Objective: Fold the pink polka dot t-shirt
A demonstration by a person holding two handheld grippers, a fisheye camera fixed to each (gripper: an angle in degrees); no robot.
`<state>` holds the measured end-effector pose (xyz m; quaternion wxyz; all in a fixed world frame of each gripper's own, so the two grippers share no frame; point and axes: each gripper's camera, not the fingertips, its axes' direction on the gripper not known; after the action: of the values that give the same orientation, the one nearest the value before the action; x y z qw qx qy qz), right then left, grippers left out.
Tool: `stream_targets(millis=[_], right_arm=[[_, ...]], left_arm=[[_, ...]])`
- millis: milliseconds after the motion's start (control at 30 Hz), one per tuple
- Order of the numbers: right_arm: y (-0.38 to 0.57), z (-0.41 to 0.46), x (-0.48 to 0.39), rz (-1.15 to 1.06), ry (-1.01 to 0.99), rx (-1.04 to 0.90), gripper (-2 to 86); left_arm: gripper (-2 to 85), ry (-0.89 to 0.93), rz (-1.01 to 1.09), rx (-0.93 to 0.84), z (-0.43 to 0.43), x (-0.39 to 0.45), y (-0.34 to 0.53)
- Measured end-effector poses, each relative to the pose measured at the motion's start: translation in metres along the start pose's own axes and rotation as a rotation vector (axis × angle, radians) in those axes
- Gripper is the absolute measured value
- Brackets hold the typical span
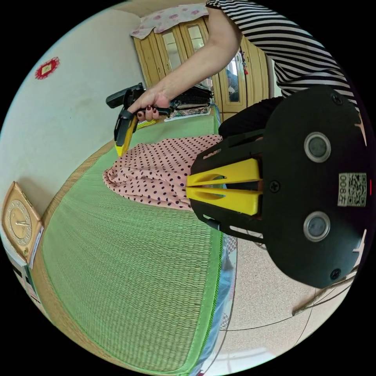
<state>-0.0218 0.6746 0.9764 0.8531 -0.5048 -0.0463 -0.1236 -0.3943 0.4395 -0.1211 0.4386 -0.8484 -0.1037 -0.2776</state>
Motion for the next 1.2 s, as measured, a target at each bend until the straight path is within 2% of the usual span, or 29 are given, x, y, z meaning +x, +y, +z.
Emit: stream_targets(millis=[267, 467, 633, 833, 900, 1200], right_arm=[[0.041, 0.060, 0.020, 0.014, 0.040, -0.189, 0.1], [0.082, 0.029, 0.039, -0.026, 0.001, -0.120, 0.2], [0.157, -0.003, 0.076, -0.017, -0.086, -0.084, 0.4], [0.266, -0.006, 0.134, 0.141, -0.214, -0.072, 1.8], [0.299, -0.001, 0.154, 0.208, -0.254, -0.059, 3.0], [0.370, 0.007, 0.222, 0.377, -0.434, 0.028, 6.9]], left_arm=[[0.1, -0.011, -0.048, -0.046, 0.018, 0.002, 0.007], [0.3, 0.035, 0.009, -0.015, 0.012, 0.026, 0.014], [1.1, 0.090, 0.086, -0.142, 0.041, 0.048, 0.025], [3.5, 0.139, 0.207, -0.275, 0.080, 0.082, 0.020], [4.9, 0.150, 0.256, -0.392, 0.101, 0.094, 0.013], [5.3, 0.134, 0.346, -0.602, 0.161, 0.121, -0.006]])
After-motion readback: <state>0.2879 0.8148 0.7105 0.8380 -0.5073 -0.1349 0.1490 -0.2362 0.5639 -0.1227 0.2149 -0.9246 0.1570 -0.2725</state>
